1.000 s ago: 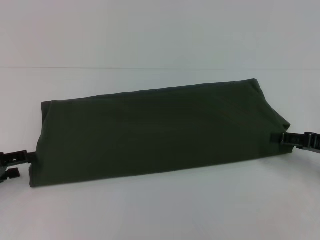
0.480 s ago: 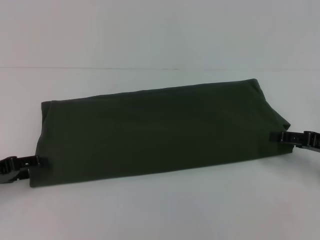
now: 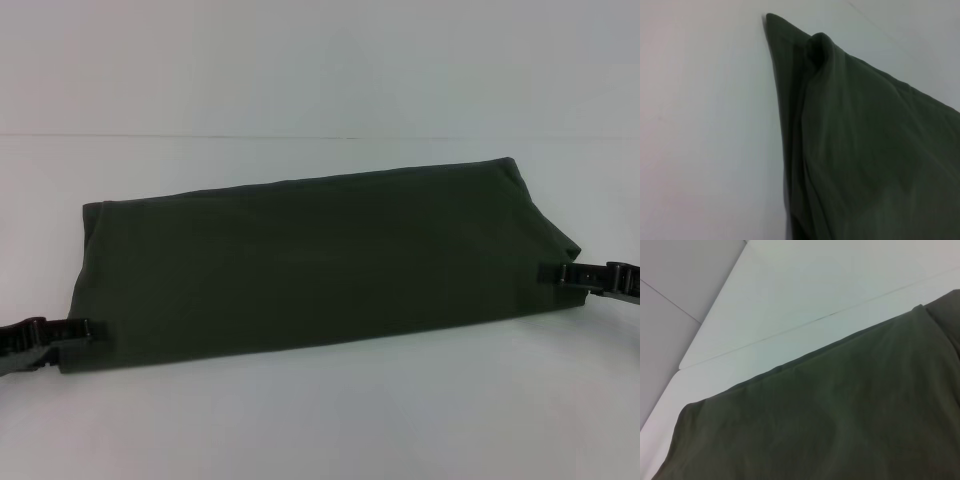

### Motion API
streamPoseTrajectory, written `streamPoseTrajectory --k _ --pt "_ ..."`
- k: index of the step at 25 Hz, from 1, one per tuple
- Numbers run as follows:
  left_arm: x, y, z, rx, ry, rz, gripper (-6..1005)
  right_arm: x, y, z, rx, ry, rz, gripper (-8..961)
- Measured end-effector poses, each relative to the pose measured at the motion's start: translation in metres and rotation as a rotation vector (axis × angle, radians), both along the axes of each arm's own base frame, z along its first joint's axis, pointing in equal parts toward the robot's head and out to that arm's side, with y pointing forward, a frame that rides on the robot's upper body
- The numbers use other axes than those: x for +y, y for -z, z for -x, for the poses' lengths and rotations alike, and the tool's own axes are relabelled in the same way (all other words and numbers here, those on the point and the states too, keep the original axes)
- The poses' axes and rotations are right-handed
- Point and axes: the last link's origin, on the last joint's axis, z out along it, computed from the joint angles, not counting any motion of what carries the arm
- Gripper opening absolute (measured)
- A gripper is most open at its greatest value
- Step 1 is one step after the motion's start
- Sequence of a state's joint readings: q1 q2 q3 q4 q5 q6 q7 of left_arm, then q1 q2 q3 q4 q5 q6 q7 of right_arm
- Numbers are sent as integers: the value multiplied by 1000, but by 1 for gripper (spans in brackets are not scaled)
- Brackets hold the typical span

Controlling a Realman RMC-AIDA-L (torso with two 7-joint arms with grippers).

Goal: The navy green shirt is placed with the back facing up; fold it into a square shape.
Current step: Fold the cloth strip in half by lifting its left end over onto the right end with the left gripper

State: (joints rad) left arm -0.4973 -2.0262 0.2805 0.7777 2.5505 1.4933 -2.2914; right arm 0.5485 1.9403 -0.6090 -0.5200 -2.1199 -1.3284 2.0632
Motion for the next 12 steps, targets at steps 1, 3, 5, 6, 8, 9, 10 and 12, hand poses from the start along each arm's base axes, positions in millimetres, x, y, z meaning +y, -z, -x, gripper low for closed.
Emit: streamPoseTrajectory --k 1,3,5,6,8,9,10,12 --pt "0 -1 0 7 1 3 840 0 0 0 0 0 0 734" --pt "1 -3 0 25 9 7 837 0 0 0 0 1 0 734" --pt "2 -1 0 39 20 15 810 -1 0 -1 1 3 -2 734" --pt "2 -1 0 42 23 19 786 -1 -1 -1 2 4 -3 734" --pt "3 2 -2 51 36 37 736 -1 -1 -1 3 5 -5 734" --pt "3 3 -3 55 42 44 711 -1 -1 -1 3 6 -5 734" --pt "3 4 -3 57 44 47 687 -1 -1 -1 3 6 -5 734" --pt "4 4 -4 59 47 50 637 -1 -1 -1 3 5 -6 735"
